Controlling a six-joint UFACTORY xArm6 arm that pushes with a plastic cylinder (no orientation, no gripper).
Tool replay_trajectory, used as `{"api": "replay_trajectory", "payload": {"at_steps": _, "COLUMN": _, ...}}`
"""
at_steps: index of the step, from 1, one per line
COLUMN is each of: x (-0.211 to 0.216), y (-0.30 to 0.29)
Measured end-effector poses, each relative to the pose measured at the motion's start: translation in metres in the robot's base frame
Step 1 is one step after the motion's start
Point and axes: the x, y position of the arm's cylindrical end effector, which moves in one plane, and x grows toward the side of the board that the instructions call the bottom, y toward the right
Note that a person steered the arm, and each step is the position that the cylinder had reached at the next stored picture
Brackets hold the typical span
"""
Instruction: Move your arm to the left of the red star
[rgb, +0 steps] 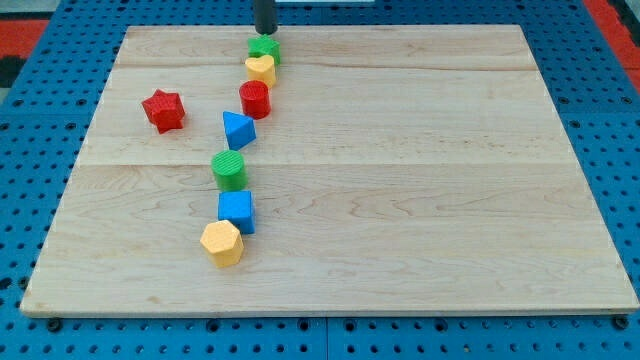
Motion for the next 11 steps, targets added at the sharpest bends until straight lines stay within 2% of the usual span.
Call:
{"api": "replay_trajectory", "payload": {"at_steps": 2, "x": 0.039, "y": 0.000}}
{"api": "replay_trajectory", "payload": {"at_steps": 3, "x": 0.034, "y": 0.002}}
{"api": "replay_trajectory", "payload": {"at_steps": 4, "x": 0.000, "y": -0.045}}
{"api": "replay_trajectory", "payload": {"at_steps": 5, "x": 0.021, "y": -0.121}}
{"api": "replay_trajectory", "payload": {"at_steps": 6, "x": 0.082, "y": -0.189}}
{"api": "replay_trajectory", "payload": {"at_steps": 7, "x": 0.158, "y": -0.213}}
{"api": "replay_trajectory", "payload": {"at_steps": 8, "x": 0.184, "y": -0.221}}
{"api": "replay_trajectory", "payload": {"at_steps": 11, "x": 0.187, "y": -0.231}}
